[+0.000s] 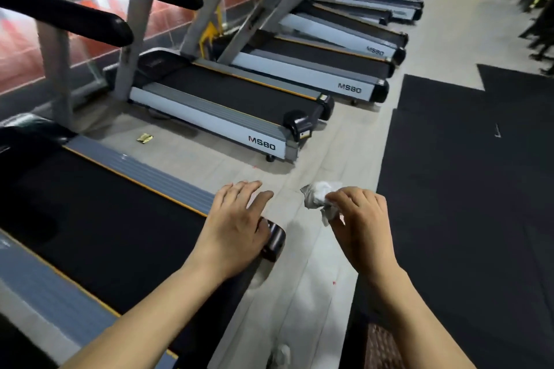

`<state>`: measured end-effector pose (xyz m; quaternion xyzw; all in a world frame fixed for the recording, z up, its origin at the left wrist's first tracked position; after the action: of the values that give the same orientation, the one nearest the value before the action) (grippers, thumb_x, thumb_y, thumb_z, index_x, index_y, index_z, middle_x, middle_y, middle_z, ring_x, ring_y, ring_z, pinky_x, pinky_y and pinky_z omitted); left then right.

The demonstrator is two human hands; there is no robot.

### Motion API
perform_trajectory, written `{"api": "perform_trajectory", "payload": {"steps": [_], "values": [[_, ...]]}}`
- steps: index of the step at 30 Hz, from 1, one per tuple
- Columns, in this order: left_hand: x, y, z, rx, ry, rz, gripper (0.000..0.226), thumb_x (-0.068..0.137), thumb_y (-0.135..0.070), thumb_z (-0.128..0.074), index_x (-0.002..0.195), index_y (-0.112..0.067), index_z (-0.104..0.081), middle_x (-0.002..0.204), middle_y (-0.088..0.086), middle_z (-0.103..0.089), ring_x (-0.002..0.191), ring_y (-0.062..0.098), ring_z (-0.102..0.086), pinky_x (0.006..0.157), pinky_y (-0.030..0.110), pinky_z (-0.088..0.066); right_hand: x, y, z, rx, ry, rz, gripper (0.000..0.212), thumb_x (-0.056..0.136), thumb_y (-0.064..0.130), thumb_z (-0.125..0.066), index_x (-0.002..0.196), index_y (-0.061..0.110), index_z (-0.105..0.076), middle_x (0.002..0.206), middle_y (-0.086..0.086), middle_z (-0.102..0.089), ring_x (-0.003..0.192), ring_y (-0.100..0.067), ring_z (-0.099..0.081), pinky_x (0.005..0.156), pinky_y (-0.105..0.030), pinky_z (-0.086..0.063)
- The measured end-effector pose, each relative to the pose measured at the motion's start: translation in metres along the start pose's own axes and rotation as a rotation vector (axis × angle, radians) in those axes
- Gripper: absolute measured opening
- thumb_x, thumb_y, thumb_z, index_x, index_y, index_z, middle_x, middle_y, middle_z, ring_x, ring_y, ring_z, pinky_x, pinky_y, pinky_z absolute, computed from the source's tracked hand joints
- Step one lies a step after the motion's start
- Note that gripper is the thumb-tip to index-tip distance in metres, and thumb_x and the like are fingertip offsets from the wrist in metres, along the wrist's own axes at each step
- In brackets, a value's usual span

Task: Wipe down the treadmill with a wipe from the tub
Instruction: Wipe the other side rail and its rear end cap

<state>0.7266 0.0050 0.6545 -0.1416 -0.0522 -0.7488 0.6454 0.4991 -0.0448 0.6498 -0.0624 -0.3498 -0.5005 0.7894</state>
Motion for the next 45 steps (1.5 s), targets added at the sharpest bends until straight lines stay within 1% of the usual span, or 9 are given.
{"api": "perform_trajectory", "payload": {"steps": [8, 14, 21, 24, 27, 30, 33, 40, 45], "values": [[0.123, 0.023, -0.035, -0.047, -0.033, 0.166, 0.052, 0.089, -0.039, -0.038, 0.129, -0.017, -0.062, 0.135, 0.004, -0.057, 0.121, 0.03, -0.054, 0.106, 0.045, -0.043, 0.123, -0.065, -0.065, 0.076, 0.042, 0.068, 0.022, 0.075, 0.008, -0.081, 0.091, 0.02, -0.071, 0.088, 0.003, -0.065, 0.073, -0.026, -0.058, 0.072, -0.039, -0.043], [0.201, 0.044, -0.058, -0.024, -0.067, 0.275, 0.041, 0.092, -0.032, -0.056, 0.131, -0.019, -0.06, 0.127, -0.001, -0.056, 0.119, 0.027, -0.051, 0.106, 0.042, -0.038, 0.198, -0.117, -0.125, 0.136, 0.119, 0.111, 0.025, 0.077, 0.012, -0.082, 0.097, 0.022, -0.07, 0.094, 0.003, -0.063, 0.076, -0.025, -0.059, 0.075, -0.038, -0.041], [0.292, 0.069, -0.083, 0.075, -0.014, 0.457, 0.047, 0.093, -0.043, -0.036, 0.129, -0.022, -0.059, 0.125, -0.003, -0.054, 0.117, 0.023, -0.051, 0.106, 0.039, -0.036, 0.301, -0.169, -0.206, 0.248, 0.188, 0.216, 0.029, 0.075, 0.012, -0.083, 0.098, 0.024, -0.069, 0.098, 0.004, -0.063, 0.081, -0.024, -0.06, 0.077, -0.037, -0.039], [0.334, 0.076, -0.093, 0.093, -0.012, 0.592, 0.052, 0.091, -0.046, -0.033, 0.128, -0.023, -0.06, 0.123, -0.004, -0.055, 0.117, 0.023, -0.053, 0.105, 0.04, -0.038, 0.357, -0.185, -0.247, 0.319, 0.223, 0.296, 0.039, 0.067, 0.004, -0.081, 0.1, 0.02, -0.071, 0.097, 0.001, -0.063, 0.084, -0.026, -0.062, 0.077, -0.038, -0.041], [0.36, 0.085, -0.097, 0.124, -0.017, 0.73, 0.055, 0.089, -0.05, -0.032, 0.127, -0.024, -0.061, 0.122, -0.003, -0.056, 0.117, 0.024, -0.054, 0.102, 0.042, -0.042, 0.406, -0.18, -0.293, 0.359, 0.297, 0.419, 0.042, 0.061, 0.002, -0.077, 0.098, 0.019, -0.071, 0.09, 0.001, -0.062, 0.081, -0.028, -0.062, 0.074, -0.037, -0.04], [0.376, 0.1, -0.1, 0.14, -0.024, 0.852, 0.056, 0.088, -0.052, -0.03, 0.127, -0.025, -0.059, 0.122, -0.004, -0.056, 0.12, 0.024, -0.053, 0.102, 0.042, -0.041, 0.443, -0.167, -0.337, 0.394, 0.444, 0.517, 0.034, 0.072, 0.014, -0.069, 0.105, 0.024, -0.069, 0.098, 0.003, -0.061, 0.089, -0.026, -0.06, 0.08, -0.033, -0.029], [0.394, 0.124, -0.105, 0.157, -0.048, 0.971, 0.055, 0.087, -0.052, -0.031, 0.128, -0.027, -0.059, 0.124, -0.006, -0.054, 0.121, 0.023, -0.051, 0.104, 0.041, -0.038, 0.477, -0.146, -0.377, 0.401, 0.543, 0.611, 0.035, 0.078, 0.016, -0.068, 0.11, 0.03, -0.067, 0.105, 0.007, -0.06, 0.096, -0.023, -0.059, 0.084, -0.031, -0.028], [0.432, 0.201, -0.124, 0.19, -0.088, 1.192, 0.052, 0.087, -0.048, -0.033, 0.127, -0.027, -0.06, 0.123, -0.006, -0.055, 0.121, 0.024, -0.052, 0.106, 0.04, -0.039, 0.555, -0.089, -0.463, 0.48, 0.581, 0.798, 0.04, 0.071, 0.01, -0.076, 0.106, 0.029, -0.068, 0.099, 0.01, -0.06, 0.09, -0.017, -0.059, 0.079, -0.022, -0.022], [0.466, 0.25, -0.128, 0.205, -0.104, 1.29, 0.05, 0.088, -0.048, -0.034, 0.127, -0.029, -0.058, 0.125, -0.006, -0.054, 0.119, 0.024, -0.052, 0.104, 0.039, -0.039, 0.61, -0.051, -0.514, 0.531, 0.584, 0.877, 0.041, 0.072, 0.009, -0.077, 0.106, 0.029, -0.069, 0.099, 0.01, -0.06, 0.083, -0.019, -0.058, 0.076, -0.023, -0.021]]}}
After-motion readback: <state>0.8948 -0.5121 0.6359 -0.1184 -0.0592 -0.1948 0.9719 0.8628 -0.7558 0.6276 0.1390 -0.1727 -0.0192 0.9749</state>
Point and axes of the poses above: each hand's wrist, its own x-axis towards the middle knuckle, its own z-axis out of the back of the hand, y = z × x, the point moved 4 cm from there along x, towards the middle knuckle
